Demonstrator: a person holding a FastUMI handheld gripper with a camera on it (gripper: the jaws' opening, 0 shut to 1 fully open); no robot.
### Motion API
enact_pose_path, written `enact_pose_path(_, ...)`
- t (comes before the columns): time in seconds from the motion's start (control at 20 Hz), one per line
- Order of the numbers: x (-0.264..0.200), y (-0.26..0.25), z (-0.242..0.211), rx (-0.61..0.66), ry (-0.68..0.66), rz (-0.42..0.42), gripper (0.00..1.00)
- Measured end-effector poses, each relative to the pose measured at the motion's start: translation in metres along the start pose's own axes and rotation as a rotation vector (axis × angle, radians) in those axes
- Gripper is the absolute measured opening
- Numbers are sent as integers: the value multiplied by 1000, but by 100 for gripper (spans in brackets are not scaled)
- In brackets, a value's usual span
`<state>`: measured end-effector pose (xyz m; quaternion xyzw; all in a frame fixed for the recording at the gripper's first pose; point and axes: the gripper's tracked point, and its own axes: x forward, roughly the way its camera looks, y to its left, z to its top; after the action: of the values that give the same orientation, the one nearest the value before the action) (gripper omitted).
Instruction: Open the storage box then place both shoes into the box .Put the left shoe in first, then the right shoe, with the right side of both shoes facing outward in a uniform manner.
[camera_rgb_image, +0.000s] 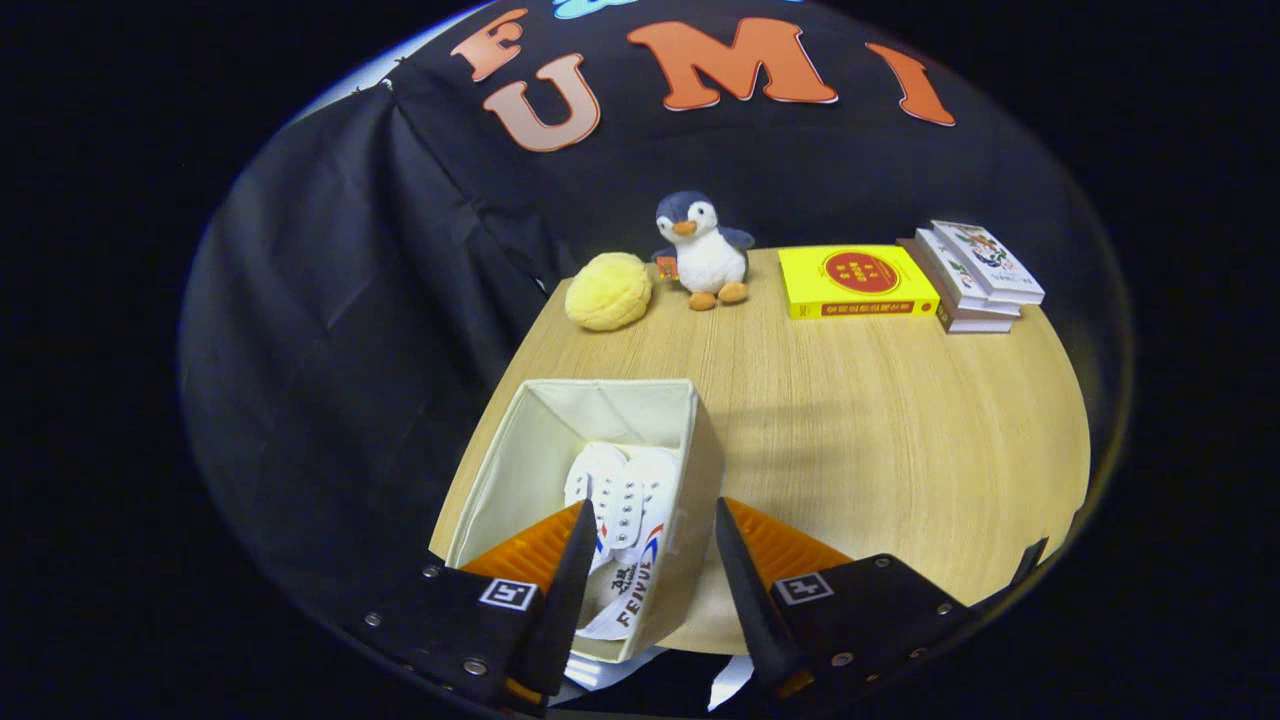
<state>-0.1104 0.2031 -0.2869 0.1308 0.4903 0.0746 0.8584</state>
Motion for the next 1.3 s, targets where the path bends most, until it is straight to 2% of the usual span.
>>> enact_pose_path(0.1,-15,-20,20,-8,-77,-7,78)
enact_pose_path(0.45,-73,-95,87,-43,-371,-57,89)
enact_pose_path(0.6,-95,-123,115,-107,-548,-80,96)
enact_pose_path(0.7,-107,-144,123,-172,-644,-125,98)
enact_pose_path(0.9,-131,-159,137,-278,-819,-197,98)
enact_pose_path(1.3,-157,-162,143,-286,-967,-202,98)
